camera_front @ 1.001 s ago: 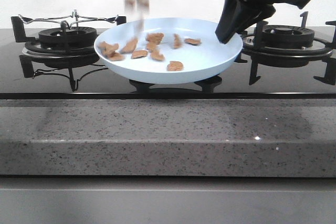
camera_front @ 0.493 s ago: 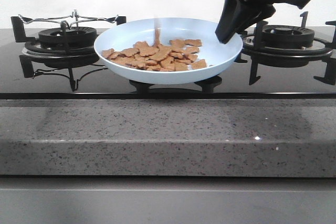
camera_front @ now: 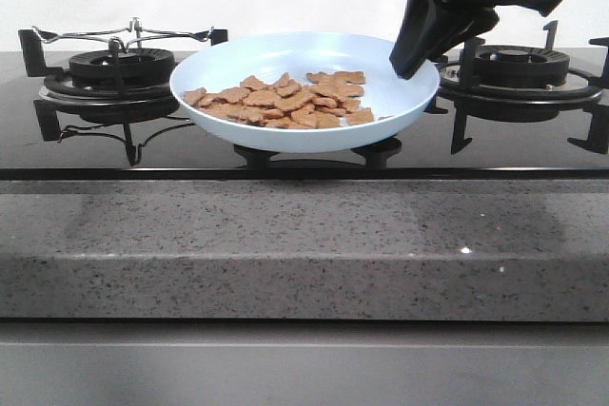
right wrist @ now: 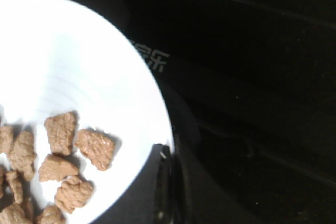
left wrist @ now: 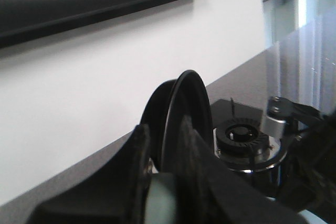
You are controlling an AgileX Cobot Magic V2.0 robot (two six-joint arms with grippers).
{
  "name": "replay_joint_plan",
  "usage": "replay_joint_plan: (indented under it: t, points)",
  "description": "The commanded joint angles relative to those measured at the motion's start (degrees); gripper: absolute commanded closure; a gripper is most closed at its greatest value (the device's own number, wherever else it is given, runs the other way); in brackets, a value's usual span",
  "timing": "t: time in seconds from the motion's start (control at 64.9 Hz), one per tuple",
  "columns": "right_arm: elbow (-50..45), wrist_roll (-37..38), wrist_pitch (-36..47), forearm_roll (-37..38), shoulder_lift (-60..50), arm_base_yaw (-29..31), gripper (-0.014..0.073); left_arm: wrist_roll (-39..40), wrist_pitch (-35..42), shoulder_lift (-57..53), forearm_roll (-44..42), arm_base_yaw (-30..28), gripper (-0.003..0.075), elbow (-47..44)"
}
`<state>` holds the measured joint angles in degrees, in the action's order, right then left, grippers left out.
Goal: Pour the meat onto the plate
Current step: 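Tilt the pan with the left gripper, pouring meat onto the plate, then lower the empty pan back onto its burner with the left gripper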
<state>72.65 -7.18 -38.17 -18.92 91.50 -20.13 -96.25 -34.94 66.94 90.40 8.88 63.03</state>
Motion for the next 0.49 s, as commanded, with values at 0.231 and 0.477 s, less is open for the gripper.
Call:
replay_joint_plan:
  t: [0.231,0.477]
  points:
    - [1.36,-0.68,2.12,-0.25,-1.75,0.06,0.0713,29.37,-7.68,8.49,-5.84,-13.08,0.0741,10.55]
    - [1.36,-0.68,2.12,-0.25,-1.75,0.06,0.0713,41.59,-13.03,18.79,-3.75,-20.79,0.0741,16.27]
